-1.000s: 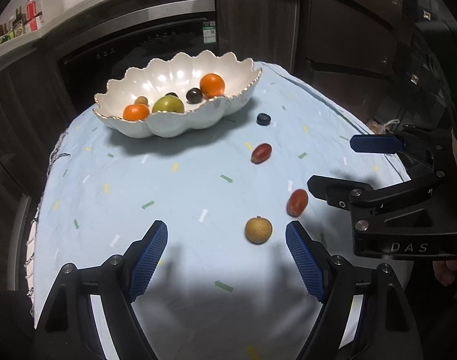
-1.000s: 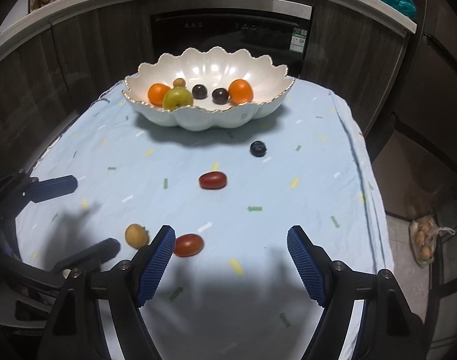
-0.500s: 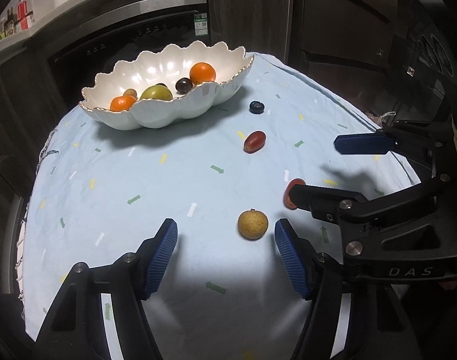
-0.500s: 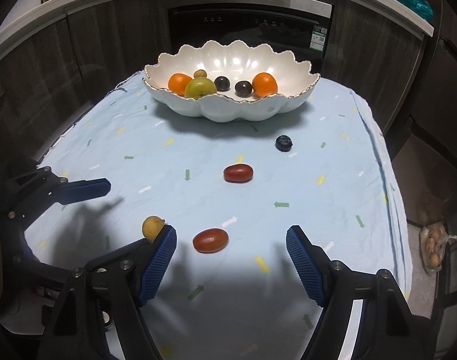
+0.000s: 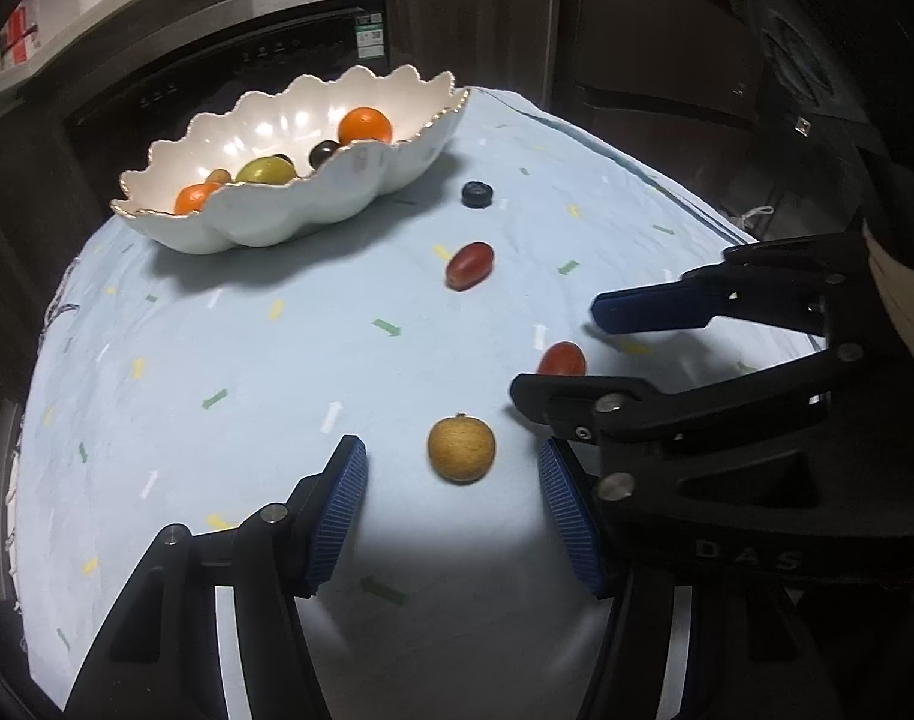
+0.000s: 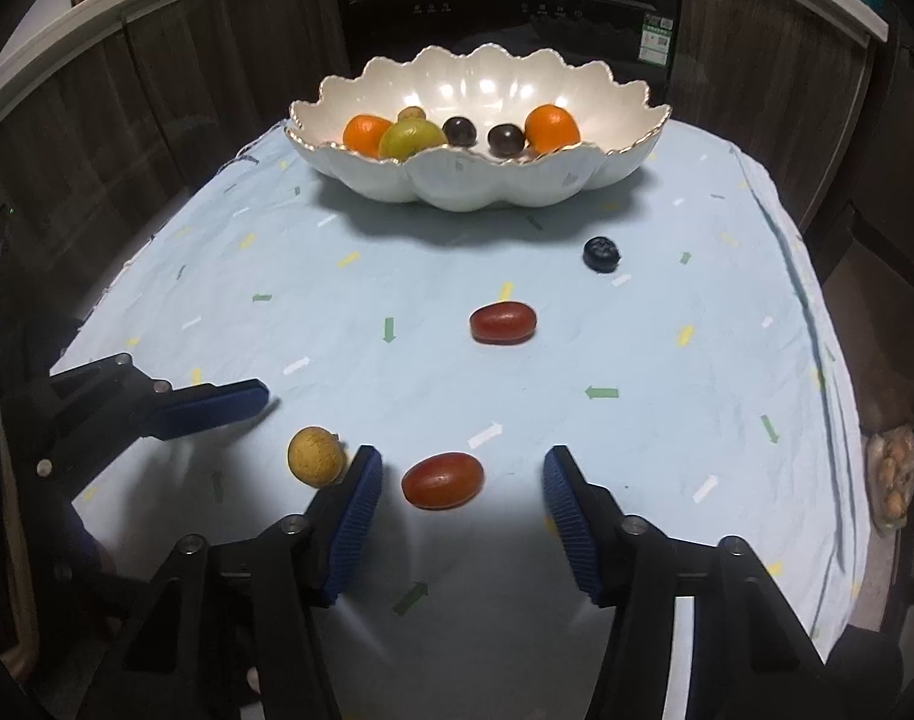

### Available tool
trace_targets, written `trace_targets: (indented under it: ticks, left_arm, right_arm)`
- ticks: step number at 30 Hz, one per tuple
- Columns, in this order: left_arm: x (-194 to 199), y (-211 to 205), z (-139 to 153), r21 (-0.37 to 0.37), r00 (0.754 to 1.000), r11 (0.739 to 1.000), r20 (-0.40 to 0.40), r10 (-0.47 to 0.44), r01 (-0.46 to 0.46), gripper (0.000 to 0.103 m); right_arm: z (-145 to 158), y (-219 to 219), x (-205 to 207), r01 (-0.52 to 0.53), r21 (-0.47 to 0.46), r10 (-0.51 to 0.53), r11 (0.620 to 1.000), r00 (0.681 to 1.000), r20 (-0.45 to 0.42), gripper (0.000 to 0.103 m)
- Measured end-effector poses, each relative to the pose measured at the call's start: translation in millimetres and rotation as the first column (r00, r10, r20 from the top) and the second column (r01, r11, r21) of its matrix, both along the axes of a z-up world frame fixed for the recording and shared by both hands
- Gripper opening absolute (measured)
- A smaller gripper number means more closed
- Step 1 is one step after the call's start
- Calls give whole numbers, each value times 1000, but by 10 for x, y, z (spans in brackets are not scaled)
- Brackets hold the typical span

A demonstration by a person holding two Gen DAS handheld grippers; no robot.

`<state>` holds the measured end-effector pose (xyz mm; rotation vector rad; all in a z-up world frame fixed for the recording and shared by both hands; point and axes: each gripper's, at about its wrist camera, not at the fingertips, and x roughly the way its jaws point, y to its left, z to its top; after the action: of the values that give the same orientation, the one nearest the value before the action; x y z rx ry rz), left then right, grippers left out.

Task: Organize fruits
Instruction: 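Grasp the small brown fruit with the left tool while the right tool grasps a red fruit, then carry the brown fruit and red fruit over the white bowl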

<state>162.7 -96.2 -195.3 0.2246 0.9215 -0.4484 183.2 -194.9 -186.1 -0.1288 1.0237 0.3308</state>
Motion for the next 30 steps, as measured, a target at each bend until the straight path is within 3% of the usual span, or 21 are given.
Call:
trace_targets:
  ticks: [9, 18, 30]
  left_arm:
    - [45, -5, -35, -23, 1000, 1000, -15, -4, 4, 49]
    - [57, -19, -25, -29, 1000, 999, -6, -15, 15, 25]
    - [58, -7, -16, -18, 1000, 1000, -2, -4, 4, 24]
  right_arm:
    - [-57, -22, 49, 8, 25, -8, 1000, 1000, -31, 44]
    - [-54, -13, 57, 3, 33, -2, 999, 999, -35, 30]
    - [-19, -48, 62, 22, 37, -21, 999, 999, -26, 29]
